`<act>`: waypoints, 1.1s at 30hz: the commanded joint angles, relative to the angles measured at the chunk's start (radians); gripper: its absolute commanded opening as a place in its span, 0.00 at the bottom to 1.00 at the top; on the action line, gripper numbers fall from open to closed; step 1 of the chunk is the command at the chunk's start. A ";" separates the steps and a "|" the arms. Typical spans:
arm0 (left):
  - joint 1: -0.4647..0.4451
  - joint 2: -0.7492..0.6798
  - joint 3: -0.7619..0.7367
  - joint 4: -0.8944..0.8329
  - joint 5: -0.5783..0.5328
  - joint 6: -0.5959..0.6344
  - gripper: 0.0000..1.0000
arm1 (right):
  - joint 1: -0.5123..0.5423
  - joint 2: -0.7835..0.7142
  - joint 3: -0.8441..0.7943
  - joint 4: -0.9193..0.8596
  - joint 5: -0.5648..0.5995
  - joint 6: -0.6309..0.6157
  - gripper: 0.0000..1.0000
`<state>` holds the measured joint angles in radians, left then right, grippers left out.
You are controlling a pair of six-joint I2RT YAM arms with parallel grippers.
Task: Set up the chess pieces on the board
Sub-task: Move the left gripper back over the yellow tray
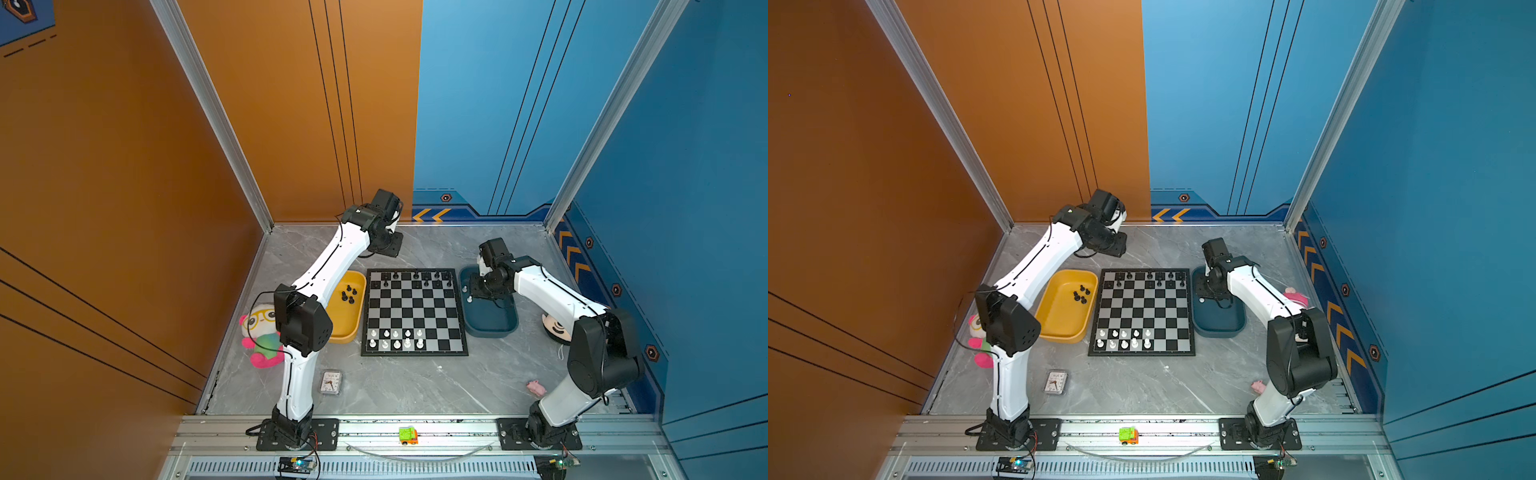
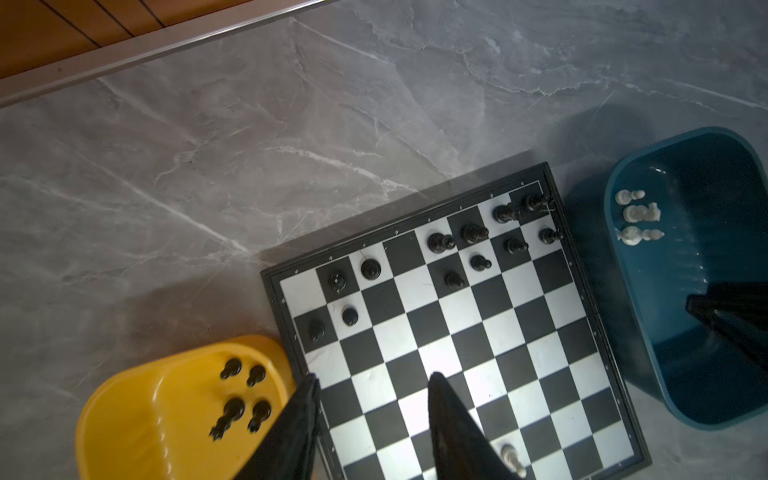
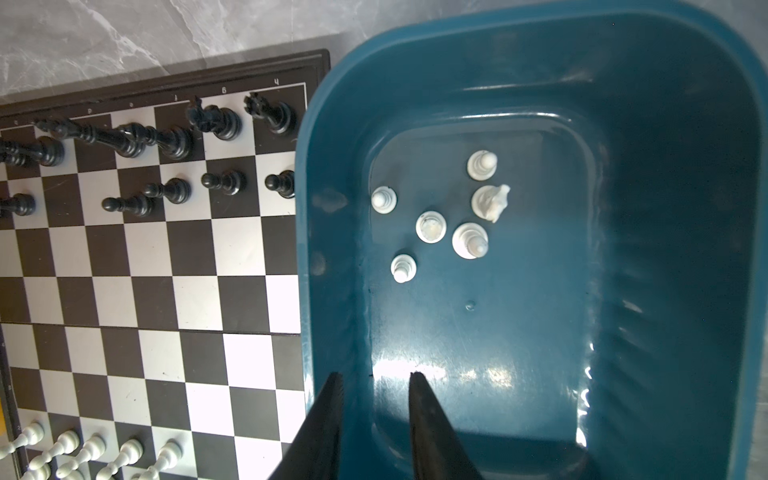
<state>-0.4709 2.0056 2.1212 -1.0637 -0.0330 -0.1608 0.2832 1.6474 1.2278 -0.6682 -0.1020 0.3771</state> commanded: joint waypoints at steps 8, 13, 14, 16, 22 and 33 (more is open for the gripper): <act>0.101 -0.281 -0.430 0.083 -0.105 -0.042 0.45 | 0.046 0.027 0.021 -0.002 0.013 0.019 0.30; 0.185 -0.361 -0.612 0.168 -0.068 -0.080 0.45 | 0.062 0.039 0.039 -0.015 0.021 0.017 0.30; 0.199 -0.365 -0.636 0.176 -0.072 -0.085 0.45 | 0.062 0.038 0.042 -0.018 0.024 0.017 0.30; 0.219 -0.365 -0.671 0.187 -0.074 -0.090 0.45 | 0.062 0.032 0.041 -0.024 0.029 0.018 0.30; 0.258 -0.324 -0.725 0.238 -0.040 -0.110 0.45 | 0.062 0.017 0.036 -0.039 0.046 0.018 0.30; 0.267 -0.214 -0.721 0.266 -0.007 -0.121 0.43 | 0.062 0.028 0.051 -0.051 0.047 0.016 0.30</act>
<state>-0.2142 1.7660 1.4063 -0.8055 -0.0727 -0.2638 0.3424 1.6749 1.2522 -0.6804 -0.0757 0.3832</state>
